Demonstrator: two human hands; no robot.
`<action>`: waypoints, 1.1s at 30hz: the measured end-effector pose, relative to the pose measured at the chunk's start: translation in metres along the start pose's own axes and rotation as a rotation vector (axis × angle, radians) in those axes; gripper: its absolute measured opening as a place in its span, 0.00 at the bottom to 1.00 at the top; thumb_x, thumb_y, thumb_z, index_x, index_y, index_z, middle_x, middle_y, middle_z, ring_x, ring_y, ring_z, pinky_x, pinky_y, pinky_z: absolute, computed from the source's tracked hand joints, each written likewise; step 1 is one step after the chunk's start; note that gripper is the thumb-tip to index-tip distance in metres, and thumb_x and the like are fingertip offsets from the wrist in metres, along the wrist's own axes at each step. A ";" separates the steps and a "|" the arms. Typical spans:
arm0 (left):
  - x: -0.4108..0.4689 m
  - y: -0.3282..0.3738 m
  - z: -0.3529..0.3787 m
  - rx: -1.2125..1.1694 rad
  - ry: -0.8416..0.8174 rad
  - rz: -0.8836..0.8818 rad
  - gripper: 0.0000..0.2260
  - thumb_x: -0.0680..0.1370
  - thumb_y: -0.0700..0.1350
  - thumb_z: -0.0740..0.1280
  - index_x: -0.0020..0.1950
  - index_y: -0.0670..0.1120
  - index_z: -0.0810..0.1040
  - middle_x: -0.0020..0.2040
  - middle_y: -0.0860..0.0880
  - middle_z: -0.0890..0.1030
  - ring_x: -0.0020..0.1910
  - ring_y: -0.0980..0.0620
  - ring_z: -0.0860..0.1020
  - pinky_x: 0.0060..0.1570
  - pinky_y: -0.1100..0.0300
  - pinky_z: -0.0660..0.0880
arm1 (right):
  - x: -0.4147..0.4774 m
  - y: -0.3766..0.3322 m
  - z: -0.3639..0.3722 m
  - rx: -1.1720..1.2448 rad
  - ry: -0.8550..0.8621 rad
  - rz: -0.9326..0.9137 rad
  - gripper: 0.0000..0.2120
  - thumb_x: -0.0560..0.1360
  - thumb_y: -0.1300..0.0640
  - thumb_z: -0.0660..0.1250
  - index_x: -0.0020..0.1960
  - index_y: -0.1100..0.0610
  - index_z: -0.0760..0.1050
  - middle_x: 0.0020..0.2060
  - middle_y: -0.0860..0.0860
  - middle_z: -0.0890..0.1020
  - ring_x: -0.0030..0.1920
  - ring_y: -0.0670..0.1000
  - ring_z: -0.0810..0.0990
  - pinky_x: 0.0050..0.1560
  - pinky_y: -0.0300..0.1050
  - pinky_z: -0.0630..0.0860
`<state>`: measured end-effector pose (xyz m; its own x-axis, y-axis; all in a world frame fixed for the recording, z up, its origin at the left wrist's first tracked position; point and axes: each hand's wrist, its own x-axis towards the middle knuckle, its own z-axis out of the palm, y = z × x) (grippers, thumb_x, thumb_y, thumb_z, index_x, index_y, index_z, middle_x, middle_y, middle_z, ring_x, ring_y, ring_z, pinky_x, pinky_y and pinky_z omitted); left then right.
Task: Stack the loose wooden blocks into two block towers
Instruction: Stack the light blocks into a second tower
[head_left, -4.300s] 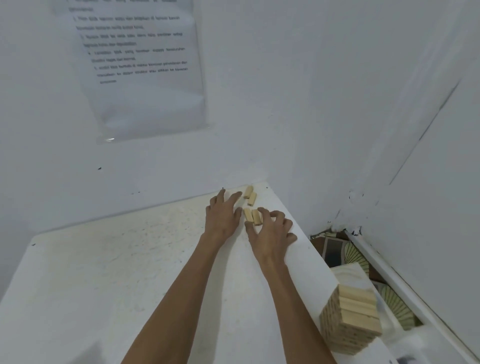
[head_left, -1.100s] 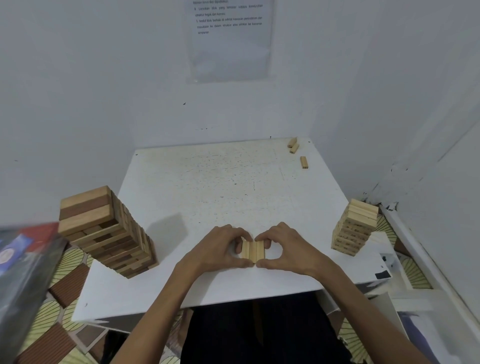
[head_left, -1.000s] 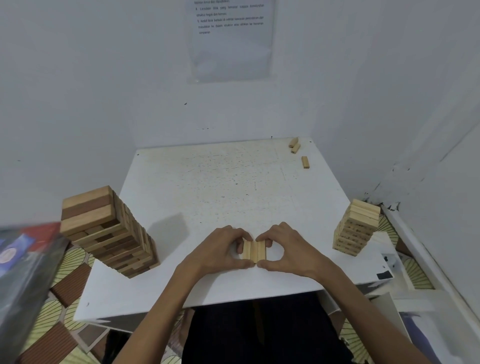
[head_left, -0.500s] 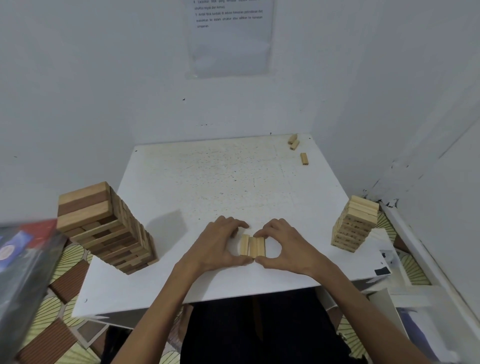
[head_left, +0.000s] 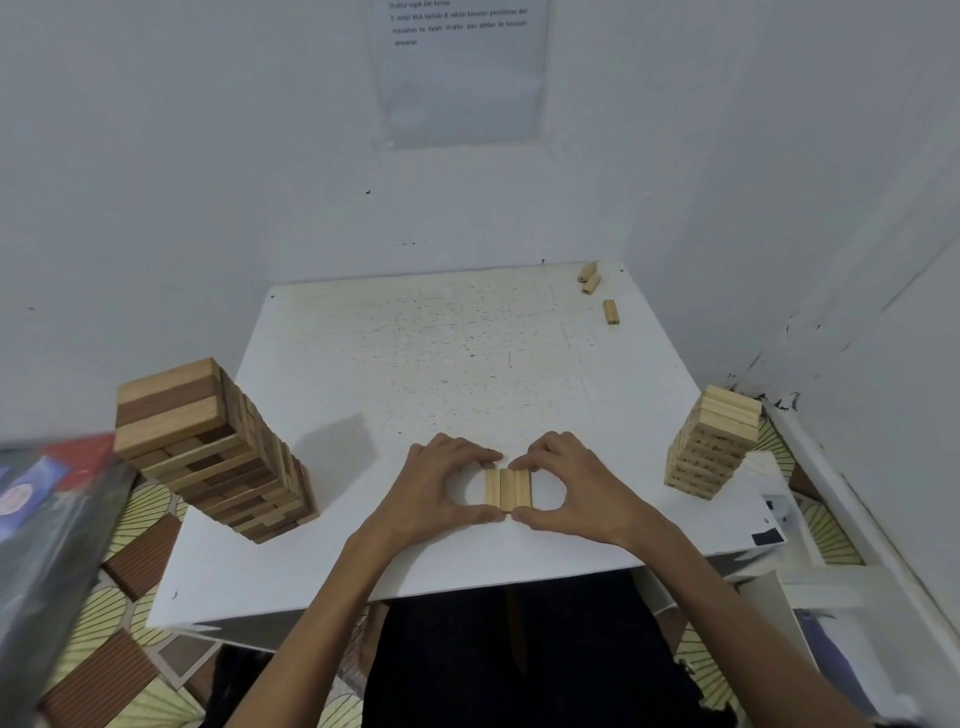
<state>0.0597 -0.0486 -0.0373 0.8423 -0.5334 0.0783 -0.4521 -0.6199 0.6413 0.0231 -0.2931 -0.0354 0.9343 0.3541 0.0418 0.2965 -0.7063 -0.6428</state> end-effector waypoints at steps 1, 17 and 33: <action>0.001 0.000 0.000 -0.002 0.001 -0.007 0.30 0.67 0.70 0.74 0.66 0.62 0.79 0.58 0.66 0.79 0.61 0.64 0.70 0.62 0.57 0.64 | 0.000 0.000 0.000 0.003 -0.001 0.001 0.28 0.69 0.33 0.70 0.66 0.43 0.76 0.54 0.37 0.70 0.59 0.38 0.68 0.65 0.47 0.70; 0.000 0.006 0.002 0.132 0.023 0.013 0.26 0.65 0.71 0.70 0.60 0.64 0.81 0.55 0.65 0.75 0.58 0.58 0.69 0.57 0.54 0.63 | -0.002 -0.007 -0.002 -0.003 0.004 0.017 0.28 0.68 0.34 0.71 0.66 0.43 0.77 0.55 0.39 0.71 0.59 0.42 0.67 0.65 0.52 0.70; 0.030 0.070 -0.055 0.049 0.042 0.258 0.24 0.66 0.67 0.74 0.58 0.59 0.82 0.59 0.66 0.80 0.67 0.59 0.71 0.70 0.48 0.62 | -0.017 -0.056 -0.083 -0.187 0.158 -0.116 0.24 0.70 0.42 0.76 0.63 0.48 0.79 0.62 0.38 0.71 0.65 0.40 0.64 0.63 0.40 0.61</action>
<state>0.0698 -0.0767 0.0521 0.7085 -0.6536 0.2661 -0.6660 -0.4945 0.5586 0.0069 -0.3111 0.0634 0.9068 0.3499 0.2350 0.4213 -0.7728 -0.4747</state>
